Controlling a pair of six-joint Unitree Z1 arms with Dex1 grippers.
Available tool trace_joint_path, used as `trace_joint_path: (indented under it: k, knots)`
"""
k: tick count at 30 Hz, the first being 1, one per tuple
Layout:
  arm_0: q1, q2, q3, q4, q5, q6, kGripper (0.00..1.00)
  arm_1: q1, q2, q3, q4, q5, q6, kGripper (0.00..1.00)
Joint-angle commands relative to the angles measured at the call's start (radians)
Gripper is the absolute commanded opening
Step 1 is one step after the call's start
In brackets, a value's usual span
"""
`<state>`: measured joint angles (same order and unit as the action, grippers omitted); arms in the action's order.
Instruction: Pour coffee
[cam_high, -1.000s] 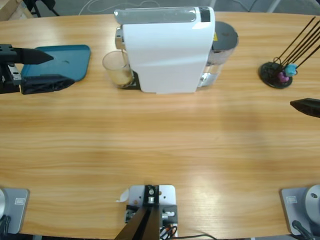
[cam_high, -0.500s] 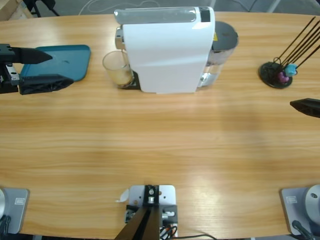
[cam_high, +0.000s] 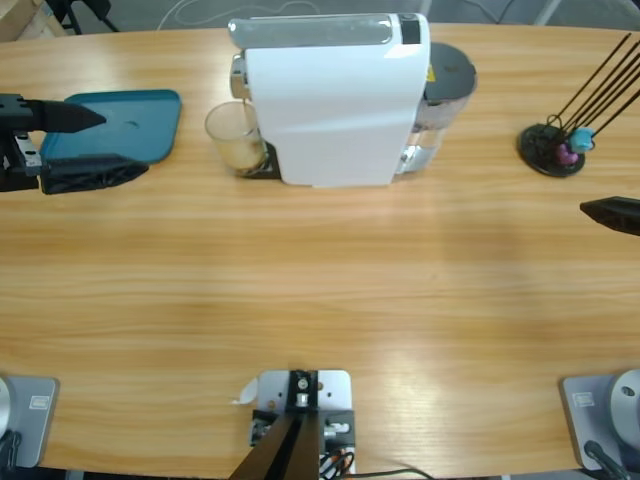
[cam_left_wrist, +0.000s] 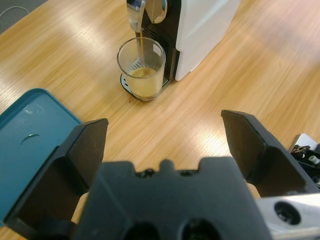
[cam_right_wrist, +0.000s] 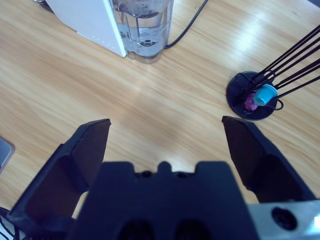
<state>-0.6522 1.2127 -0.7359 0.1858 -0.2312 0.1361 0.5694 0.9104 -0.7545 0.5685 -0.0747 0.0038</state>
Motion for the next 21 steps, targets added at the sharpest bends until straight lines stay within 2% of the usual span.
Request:
trace_joint_path:
  k: [1, 13, 21]
  knots:
    - [-0.006, 0.017, 0.075, -0.105, -0.005, 0.165, 1.000, 0.015, 0.022, 0.001, -0.001, 0.007, -0.013, 1.000]
    - [0.025, 0.090, 0.112, -0.215, -0.043, 0.192, 1.000, 0.017, 0.034, -0.003, 0.002, 0.008, -0.013, 1.000]
    - [0.048, 0.092, 0.119, -0.225, -0.069, 0.191, 1.000, 0.017, 0.051, -0.008, 0.005, 0.009, -0.013, 1.000]
